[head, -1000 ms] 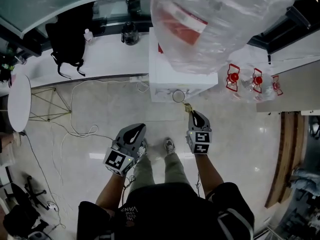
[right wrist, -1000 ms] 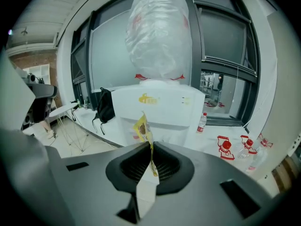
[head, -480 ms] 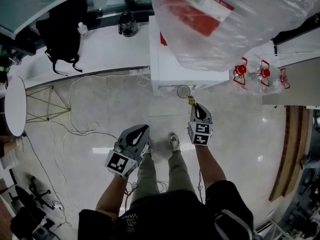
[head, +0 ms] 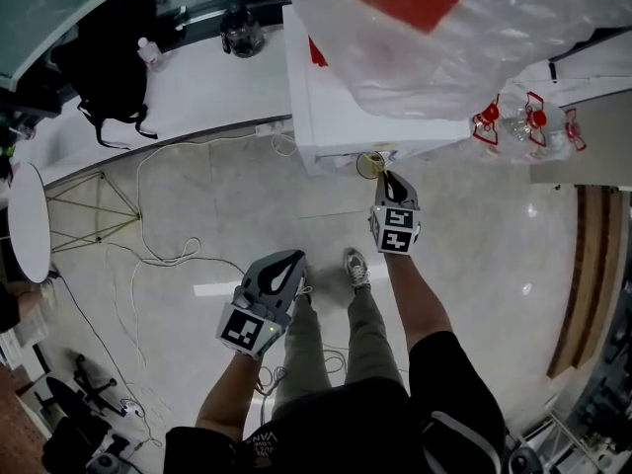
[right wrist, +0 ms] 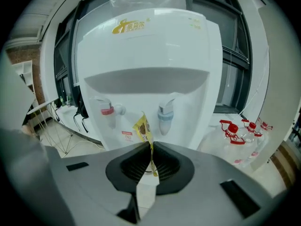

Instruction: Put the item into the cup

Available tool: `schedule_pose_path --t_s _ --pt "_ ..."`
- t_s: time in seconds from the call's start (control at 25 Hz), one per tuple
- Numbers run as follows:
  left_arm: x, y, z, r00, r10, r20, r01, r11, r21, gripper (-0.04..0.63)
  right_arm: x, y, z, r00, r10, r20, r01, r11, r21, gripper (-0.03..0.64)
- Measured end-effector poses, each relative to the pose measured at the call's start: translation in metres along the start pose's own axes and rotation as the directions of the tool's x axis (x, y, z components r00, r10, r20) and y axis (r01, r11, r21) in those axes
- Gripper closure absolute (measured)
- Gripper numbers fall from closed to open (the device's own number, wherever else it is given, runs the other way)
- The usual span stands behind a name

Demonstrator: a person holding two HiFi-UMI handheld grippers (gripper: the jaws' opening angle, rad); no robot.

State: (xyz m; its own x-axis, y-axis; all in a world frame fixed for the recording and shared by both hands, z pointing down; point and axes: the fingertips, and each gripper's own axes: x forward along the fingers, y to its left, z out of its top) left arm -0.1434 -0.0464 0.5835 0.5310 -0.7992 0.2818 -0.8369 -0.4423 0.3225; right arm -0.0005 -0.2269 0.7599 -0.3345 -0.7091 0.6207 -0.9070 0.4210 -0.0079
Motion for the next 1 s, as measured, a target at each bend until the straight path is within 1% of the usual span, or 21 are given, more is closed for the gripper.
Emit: schedule_pose_path --t_s 0.16,0.44,0.68,0.84,1.0 --pt "0.004 0.001 -0.012 1.0 -0.008 -0.011 0.008 1.0 -0.014 0.577 0.02 0.001 -0.011 0.999 -0.014 -0.035 0.014 1.0 -0.012 0.565" --pt "0.001 0.005 -0.025 1.0 -0.012 -0.024 0.012 1.0 -0.027 0.575 0.039 0.004 -0.035 0.994 -0.018 -0.111 0.01 0.997 -0.074 0.565" --pt "0.002 0.008 -0.034 0.999 -0.017 -0.042 0.015 0.999 -0.048 0.575 0.055 0.005 -0.037 0.989 -0.013 -0.146 -0.007 0.991 -0.132 0.565" --pt "0.002 0.008 -0.044 0.998 -0.021 -0.059 0.017 0.997 -0.069 0.575 0.065 0.003 -0.039 0.985 -0.013 -0.17 -0.013 0.988 -0.154 0.565" --pt "0.003 0.01 -0.047 0.998 -0.022 -0.058 0.018 0.997 -0.078 0.577 0.071 0.002 -0.041 0.981 -0.017 -0.194 -0.019 0.983 -0.18 0.565"
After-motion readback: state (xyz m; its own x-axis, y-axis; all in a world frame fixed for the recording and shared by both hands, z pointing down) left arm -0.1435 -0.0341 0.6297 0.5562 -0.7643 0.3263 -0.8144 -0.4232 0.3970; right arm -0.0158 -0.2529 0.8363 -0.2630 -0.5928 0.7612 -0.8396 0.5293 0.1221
